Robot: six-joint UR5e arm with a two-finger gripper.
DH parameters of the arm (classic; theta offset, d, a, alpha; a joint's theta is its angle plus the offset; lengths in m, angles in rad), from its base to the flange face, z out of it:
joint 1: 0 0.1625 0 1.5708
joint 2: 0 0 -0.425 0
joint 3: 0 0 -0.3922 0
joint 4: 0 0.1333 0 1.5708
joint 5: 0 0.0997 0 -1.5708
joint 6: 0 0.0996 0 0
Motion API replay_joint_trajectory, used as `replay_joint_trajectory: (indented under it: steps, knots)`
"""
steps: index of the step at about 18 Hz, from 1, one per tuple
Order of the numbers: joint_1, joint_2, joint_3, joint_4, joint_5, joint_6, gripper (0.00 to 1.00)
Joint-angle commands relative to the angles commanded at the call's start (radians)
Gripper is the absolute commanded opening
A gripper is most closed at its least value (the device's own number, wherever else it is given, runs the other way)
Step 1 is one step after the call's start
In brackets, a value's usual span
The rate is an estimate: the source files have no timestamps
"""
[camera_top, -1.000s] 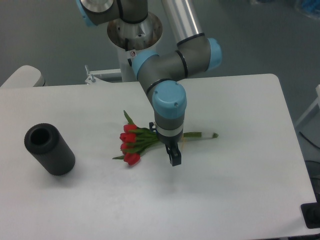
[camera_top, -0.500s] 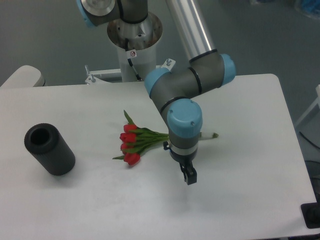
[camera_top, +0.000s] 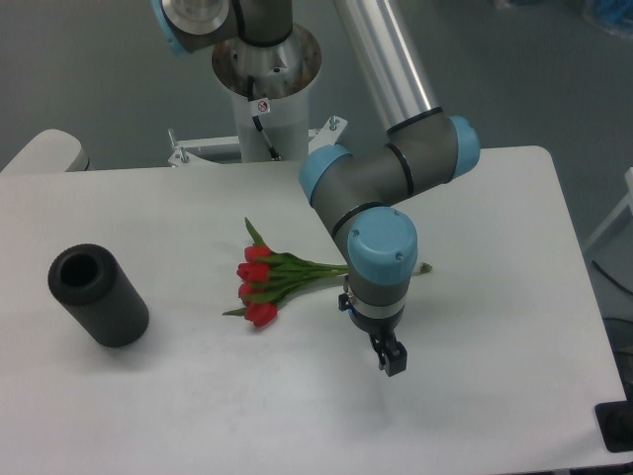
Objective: Place the flowers on the table
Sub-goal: 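Withdraw the open gripper away from the tulips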
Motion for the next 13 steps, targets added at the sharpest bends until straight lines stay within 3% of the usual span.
replay_joint_trajectory:
  steps: [13]
  knots:
    - [-0.003, -0.012, 0.002, 0.011, -0.002, -0.020, 1.00]
